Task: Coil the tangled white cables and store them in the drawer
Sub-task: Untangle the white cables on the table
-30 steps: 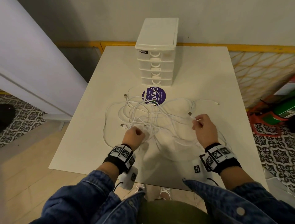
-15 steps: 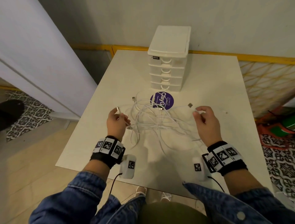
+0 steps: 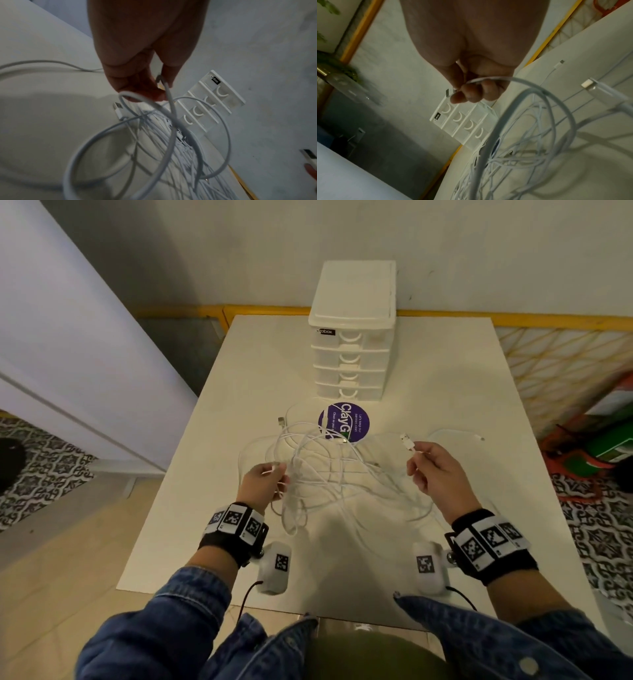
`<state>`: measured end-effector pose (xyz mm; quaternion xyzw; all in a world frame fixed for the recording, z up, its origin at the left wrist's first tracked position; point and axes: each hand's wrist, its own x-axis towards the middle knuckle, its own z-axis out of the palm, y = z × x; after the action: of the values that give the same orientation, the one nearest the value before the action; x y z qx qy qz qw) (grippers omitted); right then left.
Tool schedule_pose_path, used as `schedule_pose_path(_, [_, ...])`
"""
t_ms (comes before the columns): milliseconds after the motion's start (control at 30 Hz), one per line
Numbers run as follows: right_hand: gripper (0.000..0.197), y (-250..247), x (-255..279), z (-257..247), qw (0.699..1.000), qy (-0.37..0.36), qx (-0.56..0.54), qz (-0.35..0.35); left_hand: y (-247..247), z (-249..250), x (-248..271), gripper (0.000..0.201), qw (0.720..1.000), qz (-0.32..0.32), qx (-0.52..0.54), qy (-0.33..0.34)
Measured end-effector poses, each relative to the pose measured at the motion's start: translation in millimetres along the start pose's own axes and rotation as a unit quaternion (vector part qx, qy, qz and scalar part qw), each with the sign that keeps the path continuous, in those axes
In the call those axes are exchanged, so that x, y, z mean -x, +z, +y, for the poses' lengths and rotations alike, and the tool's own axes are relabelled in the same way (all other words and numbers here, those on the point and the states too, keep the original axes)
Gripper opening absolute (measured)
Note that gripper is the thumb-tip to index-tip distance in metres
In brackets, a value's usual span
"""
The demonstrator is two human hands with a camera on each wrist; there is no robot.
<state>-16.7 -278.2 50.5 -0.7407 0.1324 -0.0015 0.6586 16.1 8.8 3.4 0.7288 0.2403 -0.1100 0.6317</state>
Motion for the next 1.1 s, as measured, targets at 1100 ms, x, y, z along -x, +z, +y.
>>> schedule_pose_path(1100, [0.020, 31.7, -1.3, 39.3, 0.967, 0.021, 0.243, -0.072, -11.7, 1.3, -14.6, 0.024, 0.984, 0.071, -0.143, 0.080])
